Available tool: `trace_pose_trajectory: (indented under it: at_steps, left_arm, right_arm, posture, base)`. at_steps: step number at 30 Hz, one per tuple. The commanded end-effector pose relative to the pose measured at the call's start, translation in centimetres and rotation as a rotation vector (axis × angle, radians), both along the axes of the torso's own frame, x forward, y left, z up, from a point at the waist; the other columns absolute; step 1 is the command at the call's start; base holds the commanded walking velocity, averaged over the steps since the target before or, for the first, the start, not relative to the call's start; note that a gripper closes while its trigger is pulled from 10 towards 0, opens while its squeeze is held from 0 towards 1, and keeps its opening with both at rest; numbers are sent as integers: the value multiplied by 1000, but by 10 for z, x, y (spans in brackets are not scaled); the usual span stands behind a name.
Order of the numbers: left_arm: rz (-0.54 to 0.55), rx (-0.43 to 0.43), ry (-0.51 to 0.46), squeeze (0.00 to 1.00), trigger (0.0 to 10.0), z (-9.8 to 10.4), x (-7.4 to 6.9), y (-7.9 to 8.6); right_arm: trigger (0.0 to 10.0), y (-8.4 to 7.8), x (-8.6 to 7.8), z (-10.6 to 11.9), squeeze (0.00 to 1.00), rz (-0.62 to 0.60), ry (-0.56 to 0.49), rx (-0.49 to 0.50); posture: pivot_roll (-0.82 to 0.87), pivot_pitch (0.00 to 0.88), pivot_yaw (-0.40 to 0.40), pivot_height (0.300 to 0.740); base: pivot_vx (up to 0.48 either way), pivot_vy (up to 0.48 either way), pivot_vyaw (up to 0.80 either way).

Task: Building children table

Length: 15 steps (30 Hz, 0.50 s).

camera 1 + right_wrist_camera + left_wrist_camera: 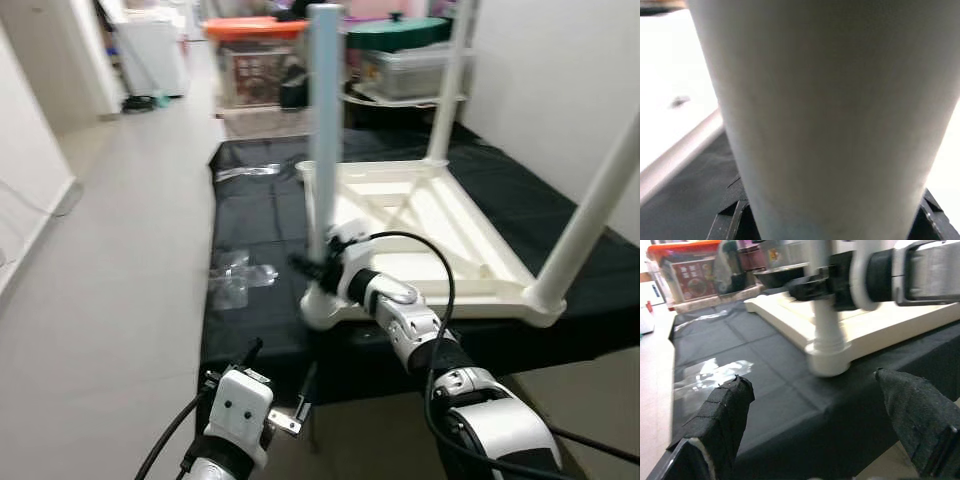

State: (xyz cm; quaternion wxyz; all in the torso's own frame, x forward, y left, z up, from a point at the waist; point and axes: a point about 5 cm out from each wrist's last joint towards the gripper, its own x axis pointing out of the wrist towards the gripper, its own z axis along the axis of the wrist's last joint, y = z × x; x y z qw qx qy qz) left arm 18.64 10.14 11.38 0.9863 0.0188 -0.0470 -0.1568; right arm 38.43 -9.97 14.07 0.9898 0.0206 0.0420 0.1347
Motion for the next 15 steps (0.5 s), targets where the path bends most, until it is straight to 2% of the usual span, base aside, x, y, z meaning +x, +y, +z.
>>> trace_pose_trajectory:
  at_steps: [1,2,3,4,5,7,8,10,11,12,13,15]
  left_arm:
    - [-3,8,13,0,10000,-3,0,2]
    - [-3,8,13,0,10000,-3,0,2]
    - [-5,9,13,0,10000,-3,0,2]
    - [-5,9,13,0,10000,-3,0,2]
    - [-6,11,14,0,10000,-3,1,3]
    - [-6,11,14,0,10000,-3,1,3]
    - [-3,13,13,0,10000,-3,1,3]
    - [1,13,12,0,10000,-3,1,3]
    - [5,11,12,0,10000,-3,2,3]
    - [6,10,12,0,10000,-3,2,3]
    - [6,9,12,0,10000,-3,2,2]
    - [5,8,12,0,10000,-3,3,2]
  right_arm:
    - [0,-12,-6,-13,0,-205,57,53]
    - [0,-12,-6,-13,0,-205,57,53]
    - [0,-11,-12,-17,0,-327,70,79]
    - [0,-11,-12,-17,0,-327,70,79]
    - [0,-10,-17,-20,0,-406,85,100]
    - [0,-10,-17,-20,0,-406,85,100]
    - [0,-7,-21,-25,0,-459,112,120]
    - [0,-3,-23,-30,0,-452,139,142]
    - [10000,3,-22,-32,0,-401,142,146]
    - [10000,7,-21,-30,0,-341,125,160]
    - [10000,9,-19,-27,1000,-290,102,169]
    - [10000,11,-18,-24,1000,-276,88,169]
  posture:
    - [59,0,16,740]
    - [59,0,16,740]
    - [59,0,16,740]
    - [59,0,16,740]
    - [63,0,15,740]
    - [63,0,15,740]
    - [65,0,7,740]
    - [67,0,3,740]
    - [67,0,3,740]
    - [67,0,3,740]
    - [57,0,0,740]
    - [57,0,0,740]
  base:
    - [0,0,0]
    - [0,0,0]
    - [0,0,0]
    - [0,0,0]
    - [0,0,0]
    - [0,0,0]
    - [0,0,0]
    - [0,0,0]
    - [0,0,0]
    - [0,0,0]
    - [0,0,0]
    - [0,0,0]
